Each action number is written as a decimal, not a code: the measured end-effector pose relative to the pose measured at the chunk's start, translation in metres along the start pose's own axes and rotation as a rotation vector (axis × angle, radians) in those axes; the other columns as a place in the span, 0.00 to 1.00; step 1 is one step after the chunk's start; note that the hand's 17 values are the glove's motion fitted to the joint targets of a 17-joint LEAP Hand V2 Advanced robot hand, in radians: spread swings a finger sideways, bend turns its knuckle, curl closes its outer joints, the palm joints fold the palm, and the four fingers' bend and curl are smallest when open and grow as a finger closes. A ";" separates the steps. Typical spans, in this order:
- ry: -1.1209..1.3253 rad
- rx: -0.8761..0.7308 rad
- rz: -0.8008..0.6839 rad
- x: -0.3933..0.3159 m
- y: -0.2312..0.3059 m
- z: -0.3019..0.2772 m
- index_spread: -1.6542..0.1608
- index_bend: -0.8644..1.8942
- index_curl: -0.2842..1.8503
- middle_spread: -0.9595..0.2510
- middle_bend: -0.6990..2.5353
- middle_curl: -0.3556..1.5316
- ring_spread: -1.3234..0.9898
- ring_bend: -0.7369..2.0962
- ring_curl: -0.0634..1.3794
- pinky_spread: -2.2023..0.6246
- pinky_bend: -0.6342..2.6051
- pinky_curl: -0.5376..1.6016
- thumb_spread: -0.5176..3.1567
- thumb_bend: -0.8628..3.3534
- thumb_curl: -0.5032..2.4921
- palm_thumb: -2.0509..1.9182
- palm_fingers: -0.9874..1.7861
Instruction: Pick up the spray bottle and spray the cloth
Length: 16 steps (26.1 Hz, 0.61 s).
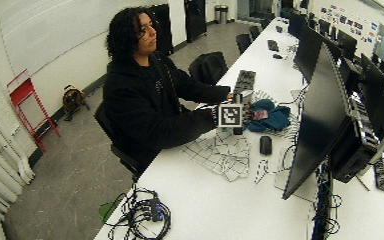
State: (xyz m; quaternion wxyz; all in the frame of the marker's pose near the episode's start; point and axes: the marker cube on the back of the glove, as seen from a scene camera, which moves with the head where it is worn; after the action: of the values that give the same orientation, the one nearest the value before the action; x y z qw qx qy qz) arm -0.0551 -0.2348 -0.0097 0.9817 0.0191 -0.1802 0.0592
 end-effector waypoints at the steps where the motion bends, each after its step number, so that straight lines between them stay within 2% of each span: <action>1: 0.068 -0.001 0.012 0.005 0.010 -0.004 0.72 0.35 0.37 0.69 0.35 0.43 0.51 0.42 0.33 0.77 0.34 0.46 0.35 0.19 0.37 0.70 0.49; 9: 0.359 -0.023 0.115 0.041 0.092 -0.029 0.69 0.36 0.32 0.71 0.32 0.39 0.52 0.38 0.26 0.82 0.31 0.42 0.39 0.19 0.34 0.65 0.46; 16: 0.377 -0.009 0.156 0.048 0.136 -0.041 0.68 0.36 0.29 0.72 0.31 0.39 0.53 0.38 0.26 0.84 0.30 0.41 0.40 0.19 0.32 0.63 0.44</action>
State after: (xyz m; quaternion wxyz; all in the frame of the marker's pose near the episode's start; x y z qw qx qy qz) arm -0.0126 -0.0921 -0.0287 0.9905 -0.0108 0.0058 0.1367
